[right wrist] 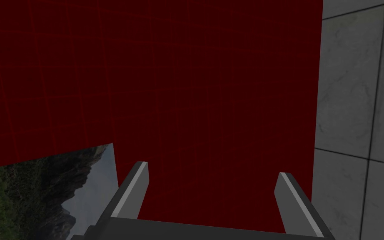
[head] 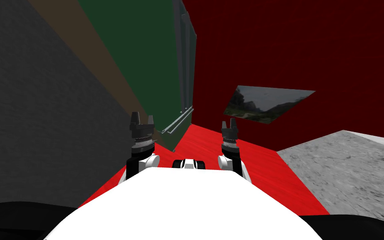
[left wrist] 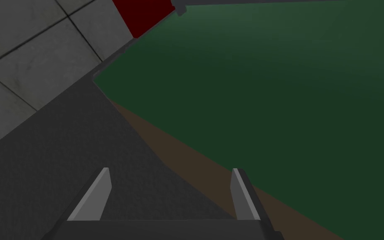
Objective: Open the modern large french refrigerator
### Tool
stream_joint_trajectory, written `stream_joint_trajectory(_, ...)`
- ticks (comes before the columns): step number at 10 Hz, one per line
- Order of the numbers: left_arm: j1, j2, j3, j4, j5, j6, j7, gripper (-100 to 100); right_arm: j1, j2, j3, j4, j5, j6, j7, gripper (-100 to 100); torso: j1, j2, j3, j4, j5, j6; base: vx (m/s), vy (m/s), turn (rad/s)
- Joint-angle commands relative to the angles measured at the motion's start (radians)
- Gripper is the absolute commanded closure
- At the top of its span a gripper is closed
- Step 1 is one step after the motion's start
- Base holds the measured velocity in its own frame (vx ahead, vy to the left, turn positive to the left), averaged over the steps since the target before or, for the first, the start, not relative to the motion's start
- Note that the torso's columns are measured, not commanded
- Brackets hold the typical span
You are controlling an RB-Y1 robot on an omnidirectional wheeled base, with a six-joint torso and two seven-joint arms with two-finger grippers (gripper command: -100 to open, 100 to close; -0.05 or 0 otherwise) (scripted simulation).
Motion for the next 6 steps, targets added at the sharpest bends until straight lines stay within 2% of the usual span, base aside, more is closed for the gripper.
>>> stream_joint_trajectory(1, -0.003, 0.033, 0.003, 0.013, 0.005, -0.006, 0.006, -100, 0.0, 0.0, 0.0, 0.0, 0.0, 0.0, 0.0, 0, 0.0, 0.074, -0.148, 0.074, 0.0, 0.0, 0.035, -0.016, 0.017)
stream_joint_trajectory(3, -0.009, 0.074, 0.01, 0.043, 0.015, -0.02, 0.018, -100, 0.0, 0.0, 0.0, 0.0, 0.0, 0.0, 0.0, 0, -0.002, 0.113, -0.238, 0.116, 0.0, 0.0, 0.098, -0.044, 0.029)
stream_joint_trajectory(6, -0.023, 0.116, 0.023, 0.108, 0.036, -0.049, 0.043, -100, 0.001, 0.0, 0.0, 0.0, 0.0, 0.0, 0.0, 0, 0.0, 0.119, -0.243, 0.12, 0.0, 0.0, 0.14, -0.061, 0.037)
